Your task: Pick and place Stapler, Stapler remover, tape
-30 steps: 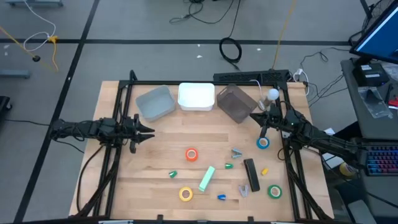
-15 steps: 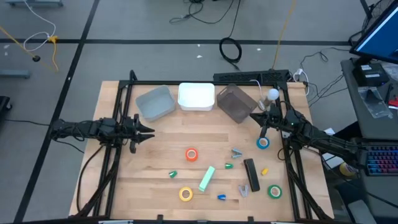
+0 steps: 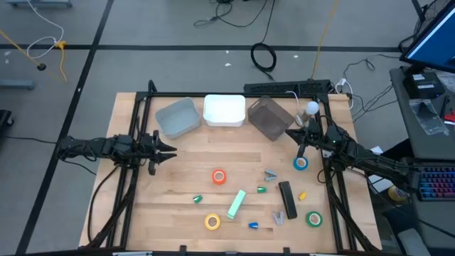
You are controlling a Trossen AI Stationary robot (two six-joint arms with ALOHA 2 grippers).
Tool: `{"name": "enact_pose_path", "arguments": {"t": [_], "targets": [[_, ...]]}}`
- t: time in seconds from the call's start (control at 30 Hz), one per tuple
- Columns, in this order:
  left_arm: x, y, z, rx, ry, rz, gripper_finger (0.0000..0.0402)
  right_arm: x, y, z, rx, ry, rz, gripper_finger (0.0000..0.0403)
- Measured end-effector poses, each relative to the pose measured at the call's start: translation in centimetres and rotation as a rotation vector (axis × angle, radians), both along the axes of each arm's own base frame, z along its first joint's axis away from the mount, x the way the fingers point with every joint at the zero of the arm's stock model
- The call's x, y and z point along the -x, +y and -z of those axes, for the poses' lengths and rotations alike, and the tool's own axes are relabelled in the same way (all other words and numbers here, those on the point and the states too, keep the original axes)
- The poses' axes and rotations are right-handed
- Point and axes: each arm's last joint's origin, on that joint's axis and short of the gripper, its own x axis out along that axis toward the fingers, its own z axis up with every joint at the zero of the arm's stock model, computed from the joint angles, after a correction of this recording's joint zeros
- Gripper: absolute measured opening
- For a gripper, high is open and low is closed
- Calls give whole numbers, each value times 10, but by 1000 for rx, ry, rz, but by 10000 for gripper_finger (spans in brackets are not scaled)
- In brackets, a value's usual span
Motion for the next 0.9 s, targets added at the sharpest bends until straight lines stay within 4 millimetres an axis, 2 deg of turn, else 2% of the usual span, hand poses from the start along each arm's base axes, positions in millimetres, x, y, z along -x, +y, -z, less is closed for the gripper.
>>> {"name": "enact_pose_path", "arguments": {"t": [0.7, 0.9], "targets": [[0, 0, 0, 0, 0, 0, 115, -1, 0, -6, 18, -64, 0, 4], [0, 0, 0, 0, 0, -1, 115, -1, 0, -12, -164, -206, 16, 4]]}}
